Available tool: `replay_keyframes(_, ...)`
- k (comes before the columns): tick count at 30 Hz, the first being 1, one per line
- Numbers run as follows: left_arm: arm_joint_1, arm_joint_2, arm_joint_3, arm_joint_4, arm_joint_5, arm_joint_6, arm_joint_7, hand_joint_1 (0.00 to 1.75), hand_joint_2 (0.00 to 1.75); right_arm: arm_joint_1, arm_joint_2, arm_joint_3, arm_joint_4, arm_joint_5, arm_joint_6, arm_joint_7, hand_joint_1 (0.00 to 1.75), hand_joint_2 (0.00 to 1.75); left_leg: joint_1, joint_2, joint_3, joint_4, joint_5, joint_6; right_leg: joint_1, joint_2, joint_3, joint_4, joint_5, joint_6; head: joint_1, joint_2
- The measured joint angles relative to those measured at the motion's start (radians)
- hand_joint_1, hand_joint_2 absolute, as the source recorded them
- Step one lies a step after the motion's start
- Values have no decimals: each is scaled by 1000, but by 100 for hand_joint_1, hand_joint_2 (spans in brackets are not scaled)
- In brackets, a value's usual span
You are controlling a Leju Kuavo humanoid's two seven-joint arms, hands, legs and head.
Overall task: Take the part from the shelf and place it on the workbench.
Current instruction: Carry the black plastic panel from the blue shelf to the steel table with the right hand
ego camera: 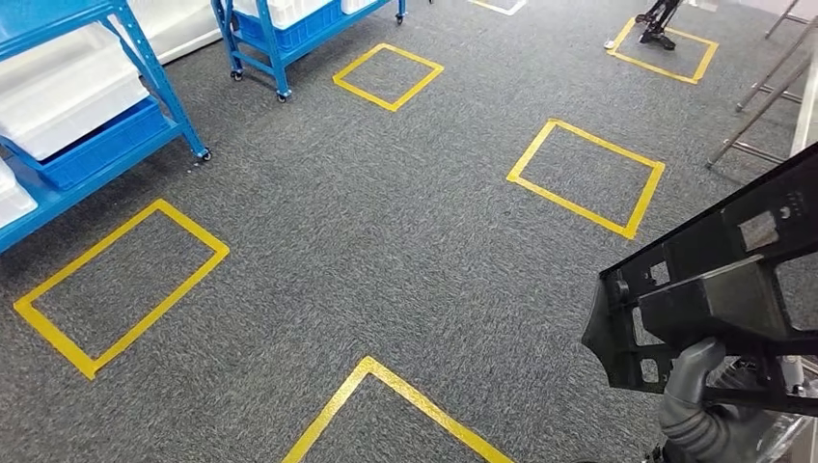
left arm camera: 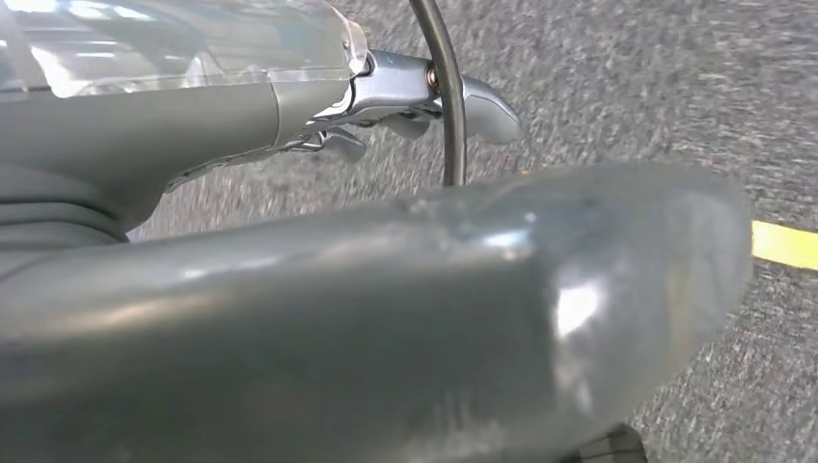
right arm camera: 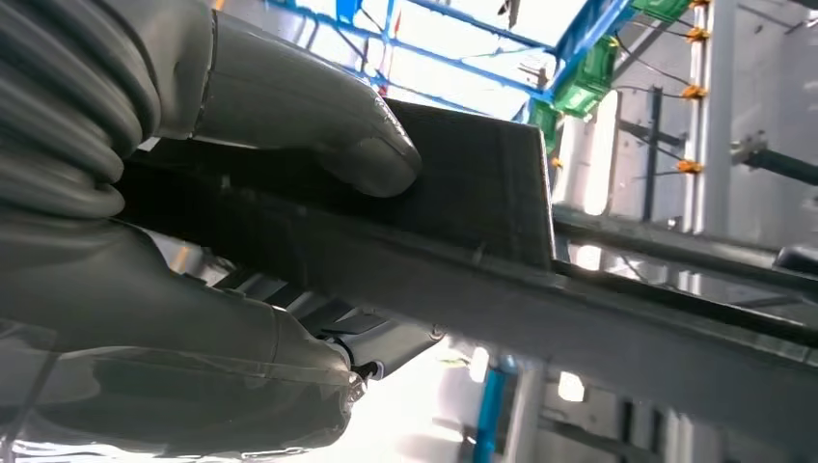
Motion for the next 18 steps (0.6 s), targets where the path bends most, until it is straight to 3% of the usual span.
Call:
replay_keyframes(1,2,0,0,0,-1,0,0,0,0,-8,-3,0,0,2,0,2,175,175,-3,15,-2,-1,1,3,1,-25,-31,63,-33,2,3,0)
replay_keyframes(2,4,0,1,0,-3,-1,0,0,0,-12,-6,0,0,2,0,5,175,175,-6,31,-4,-1,1,4,0,-34,-61,126,-60,4,4,0)
replay_keyframes(3,5,0,2,0,-4,-1,0,0,0,-14,-9,0,0,3,0,7,175,175,-8,45,-5,-1,1,5,-1,-37,-82,172,-74,4,4,0)
replay_keyframes(4,4,0,2,0,-5,-1,0,0,0,-15,-11,0,0,4,0,10,175,175,-11,59,-6,-1,1,5,-1,-39,-85,182,-70,3,4,0)
replay_keyframes(5,3,0,3,0,-6,-1,0,0,0,-16,-13,0,0,4,0,12,175,175,-13,72,-6,-1,0,6,0,-42,-67,154,-48,0,4,0)
replay_keyframes(6,2,0,4,0,-7,-1,0,0,0,-18,-15,0,0,5,-1,14,175,175,-15,84,-5,-1,0,6,3,-52,-30,92,-17,-6,4,0)
replay_keyframes(8,0,-1,4,0,-9,-1,0,0,0,-25,-19,0,0,7,-2,18,175,175,-20,106,-1,-1,-3,4,17,-95,46,-45,25,-25,4,0)
replay_keyframes(9,0,-1,5,0,-10,-1,0,0,0,-28,-21,0,0,8,-3,19,175,175,-21,115,0,-1,-5,0,24,-108,66,-84,33,-33,3,0)
replay_keyframes(10,-1,-1,5,0,-12,-2,0,0,0,-30,-23,0,0,9,-4,21,175,175,-22,125,2,-2,-6,-4,28,-113,71,-100,33,-39,3,0)
replay_keyframes(12,-3,-1,5,0,-17,-4,0,0,0,-31,-26,0,0,11,-5,25,175,175,-21,141,7,-6,-8,-13,27,-89,74,-110,41,-47,3,0)
replay_keyframes(14,-7,-1,5,0,-19,-6,-1,0,0,-34,-27,0,0,13,-6,27,175,175,-19,109,3,18,-29,-22,20,-69,84,-132,53,-55,2,0)
replay_keyframes(16,-5,-1,6,0,-19,-7,-1,0,0,-41,-28,1,1,14,-6,29,175,175,-16,53,-38,113,-84,-28,16,-50,90,-143,60,-60,-1,0)
replay_keyframes(18,1,-1,6,0,-20,-10,0,0,0,-42,-28,1,3,14,-8,30,175,175,-13,31,-94,227,-129,-34,14,-24,87,-141,60,-61,-3,0)
